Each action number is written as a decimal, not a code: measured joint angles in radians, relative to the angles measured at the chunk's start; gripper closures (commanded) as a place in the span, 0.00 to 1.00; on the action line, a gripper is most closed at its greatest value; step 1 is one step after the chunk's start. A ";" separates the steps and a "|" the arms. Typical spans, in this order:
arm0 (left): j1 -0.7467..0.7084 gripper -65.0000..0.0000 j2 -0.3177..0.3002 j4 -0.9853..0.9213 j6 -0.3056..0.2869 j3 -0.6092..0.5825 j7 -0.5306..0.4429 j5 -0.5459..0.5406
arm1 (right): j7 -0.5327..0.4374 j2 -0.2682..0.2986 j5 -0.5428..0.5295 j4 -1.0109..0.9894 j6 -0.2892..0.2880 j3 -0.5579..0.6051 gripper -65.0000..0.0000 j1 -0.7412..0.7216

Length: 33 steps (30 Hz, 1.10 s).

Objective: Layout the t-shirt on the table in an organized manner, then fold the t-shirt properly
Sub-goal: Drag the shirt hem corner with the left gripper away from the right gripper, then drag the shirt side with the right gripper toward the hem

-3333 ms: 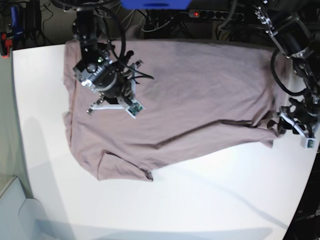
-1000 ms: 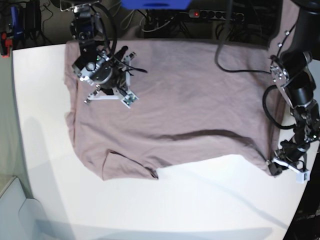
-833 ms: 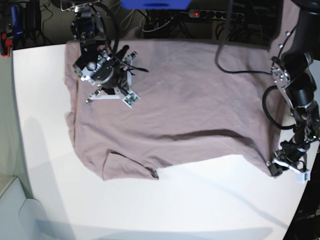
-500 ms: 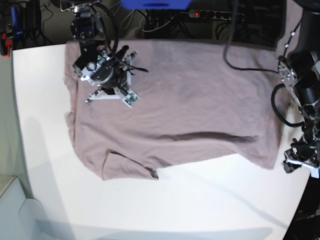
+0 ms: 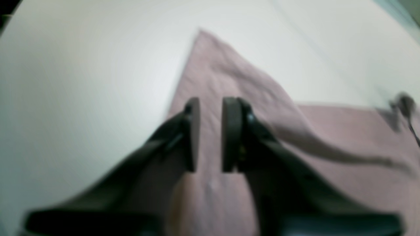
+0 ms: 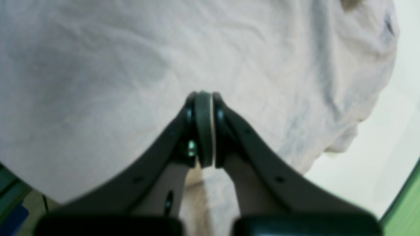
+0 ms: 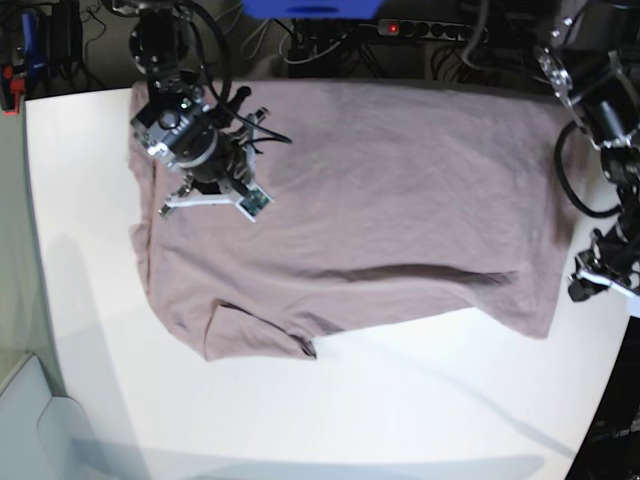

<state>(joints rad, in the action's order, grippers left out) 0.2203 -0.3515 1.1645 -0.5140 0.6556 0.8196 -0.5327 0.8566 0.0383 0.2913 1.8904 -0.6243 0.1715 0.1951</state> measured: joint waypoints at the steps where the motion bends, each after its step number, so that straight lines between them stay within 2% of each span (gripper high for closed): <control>1: -0.048 1.00 0.023 0.060 0.000 -0.006 0.029 -0.013 | 0.000 -0.002 0.000 0.001 0.000 0.000 1.00 0.000; 3: -0.142 0.99 0.056 0.148 -0.001 -0.013 0.053 -0.045 | -0.005 -0.002 -0.002 -0.003 0.000 0.000 1.00 -0.003; 7: -0.269 1.00 0.116 0.187 -0.003 -0.003 0.044 -0.008 | -0.006 0.016 0.001 -0.039 0.000 -0.003 1.00 0.003; 11: -0.277 1.00 0.143 0.108 -0.015 -0.010 -0.062 0.061 | -0.059 0.011 -0.005 -0.112 0.000 0.000 1.00 -0.023; 15: -0.233 1.00 0.126 -0.010 -0.030 -0.007 -0.172 0.072 | -0.070 0.012 -0.001 -0.201 0.000 -0.002 1.00 -0.064; 19: -0.135 1.00 0.077 -0.163 -0.043 -0.011 -0.253 0.119 | -0.145 0.017 -0.033 -0.311 0.000 -0.050 1.00 -0.140; 22: -0.043 1.00 0.045 -0.319 -0.048 -0.010 -0.349 0.150 | -0.185 0.017 -0.045 -0.410 0.000 -0.103 1.00 -0.219; 26: 0.054 1.00 0.019 -0.428 -0.051 -0.010 -0.356 0.217 | -0.165 0.050 -0.038 -0.430 -0.004 -0.146 1.00 -0.263; 29: 0.056 1.00 0.019 -0.430 -0.043 -0.012 -0.362 0.215 | -0.093 0.079 0.011 -0.323 -0.006 -0.174 1.00 -0.237; 33: 0.057 1.00 0.019 -0.430 -0.039 -0.011 -0.364 0.218 | -0.087 0.090 0.003 -0.239 -0.003 -0.165 1.00 -0.280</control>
<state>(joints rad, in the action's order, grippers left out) 0.2771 -0.3321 0.7345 -0.5533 0.6441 0.4561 -0.3149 0.7700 0.1284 0.2939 1.6516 -0.6273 0.0063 -0.0853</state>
